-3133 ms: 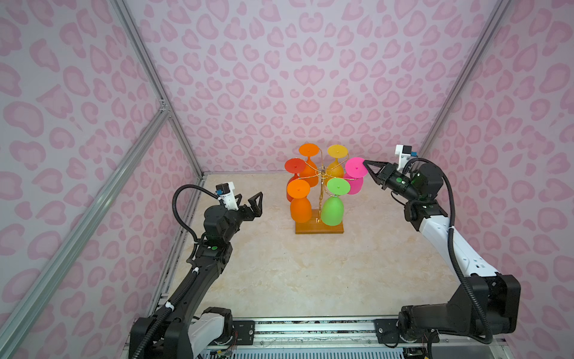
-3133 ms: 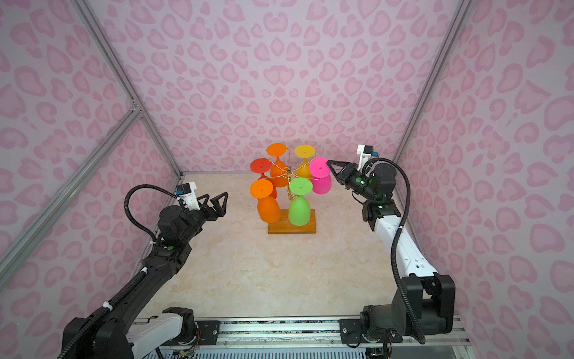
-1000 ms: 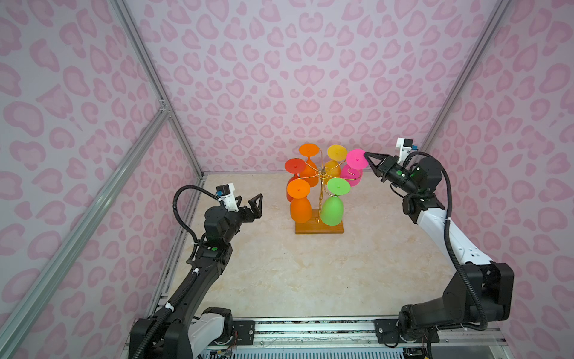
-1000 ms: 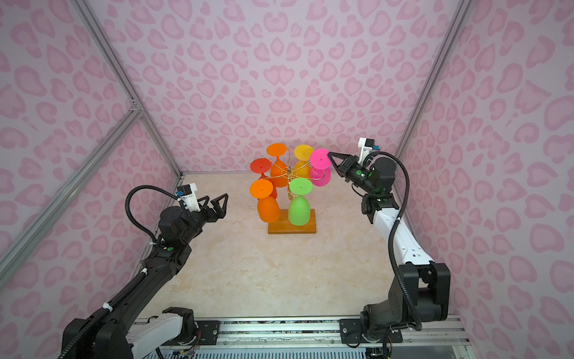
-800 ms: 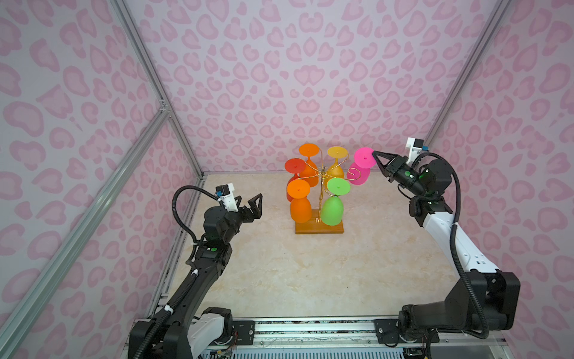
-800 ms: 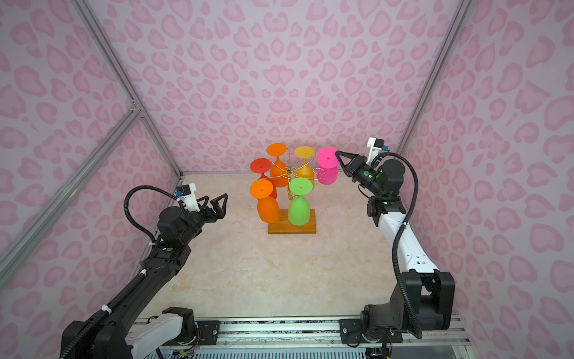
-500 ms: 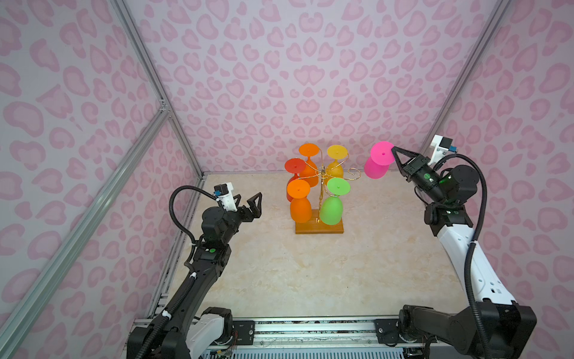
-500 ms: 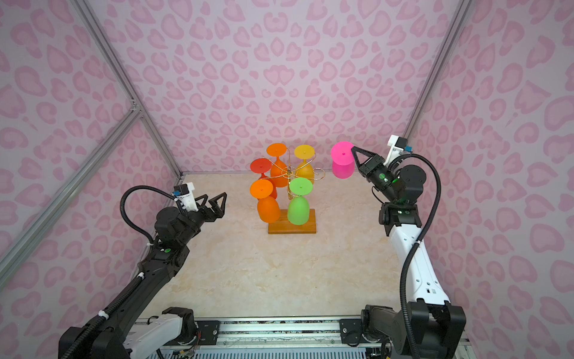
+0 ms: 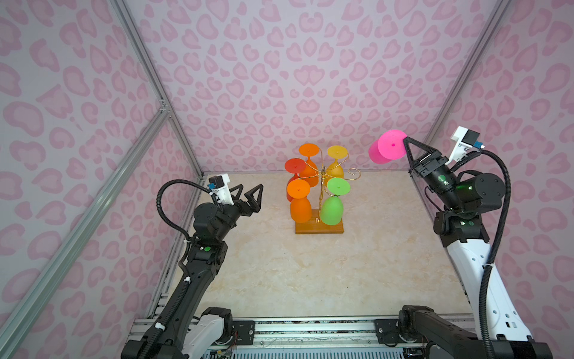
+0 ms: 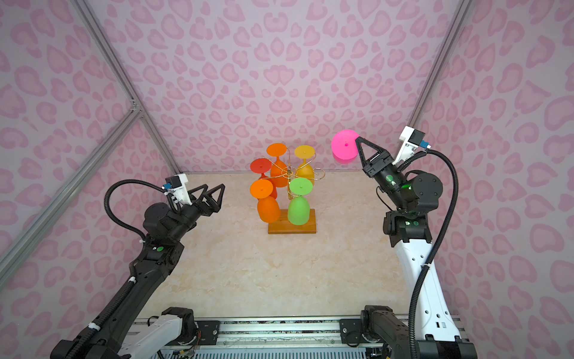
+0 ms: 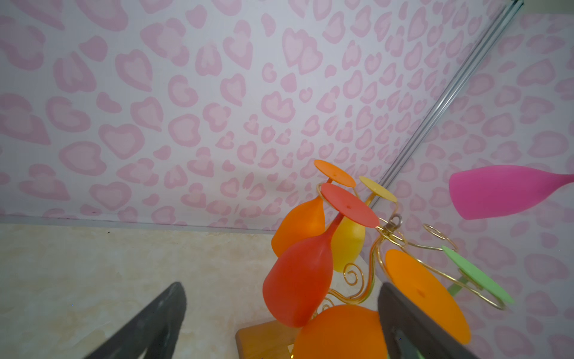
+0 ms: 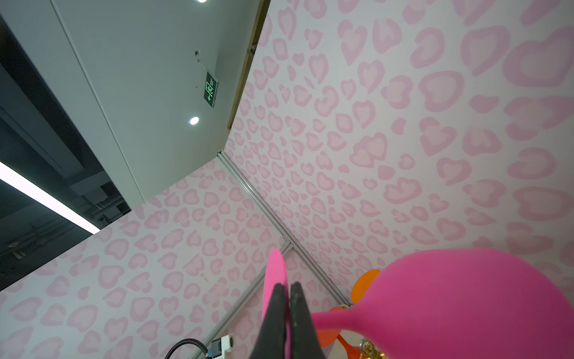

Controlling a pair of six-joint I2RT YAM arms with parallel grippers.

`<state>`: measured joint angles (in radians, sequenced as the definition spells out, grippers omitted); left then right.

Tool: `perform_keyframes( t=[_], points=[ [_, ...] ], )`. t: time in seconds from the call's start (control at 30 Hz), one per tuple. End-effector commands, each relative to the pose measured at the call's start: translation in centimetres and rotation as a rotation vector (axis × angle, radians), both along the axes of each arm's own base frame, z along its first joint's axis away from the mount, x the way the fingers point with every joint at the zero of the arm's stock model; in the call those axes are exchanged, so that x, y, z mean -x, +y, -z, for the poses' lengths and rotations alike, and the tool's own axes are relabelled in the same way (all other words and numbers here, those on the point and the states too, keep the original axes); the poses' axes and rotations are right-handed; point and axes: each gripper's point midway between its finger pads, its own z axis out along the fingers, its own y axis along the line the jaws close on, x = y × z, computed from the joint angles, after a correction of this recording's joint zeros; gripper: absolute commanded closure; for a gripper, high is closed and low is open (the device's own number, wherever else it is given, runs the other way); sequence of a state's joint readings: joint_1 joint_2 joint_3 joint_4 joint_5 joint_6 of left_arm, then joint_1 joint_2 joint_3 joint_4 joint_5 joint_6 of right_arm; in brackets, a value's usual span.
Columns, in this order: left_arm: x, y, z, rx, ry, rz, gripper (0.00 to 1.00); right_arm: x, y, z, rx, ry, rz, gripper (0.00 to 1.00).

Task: Take the wine glass off the wine glass rack
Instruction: 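Lift the magenta glass off the rack with the right gripper while the left gripper approaches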

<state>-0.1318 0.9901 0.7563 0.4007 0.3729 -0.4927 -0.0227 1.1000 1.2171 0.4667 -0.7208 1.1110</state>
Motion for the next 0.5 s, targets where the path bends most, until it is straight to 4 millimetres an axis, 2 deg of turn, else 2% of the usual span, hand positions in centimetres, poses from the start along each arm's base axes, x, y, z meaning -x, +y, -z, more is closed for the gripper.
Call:
perform_keyframes(
  t=[0.0, 0.27, 0.33, 0.47],
  points=[
    [1.5, -2.2, -3.3, 0.034, -0.074, 0.161, 0.02, 1.9, 2.2, -2.4, -0.017, -0.118, -0.078, 1.0],
    [3.1, -5.1, -7.2, 0.032, -0.186, 0.385, 0.01, 4.3, 8.0, -4.4, -0.121, -0.22, -0.344, 1.0],
    [3.4, -5.7, -7.6, 0.034, -0.21, 0.443, 0.0, 4.7, 9.1, -4.6, -0.17, -0.236, -0.421, 1.0],
    [4.2, -6.9, -8.5, 0.056, -0.264, 0.577, 0.05, 5.0, 10.8, -4.4, -0.276, -0.241, -0.576, 1.0]
  ],
)
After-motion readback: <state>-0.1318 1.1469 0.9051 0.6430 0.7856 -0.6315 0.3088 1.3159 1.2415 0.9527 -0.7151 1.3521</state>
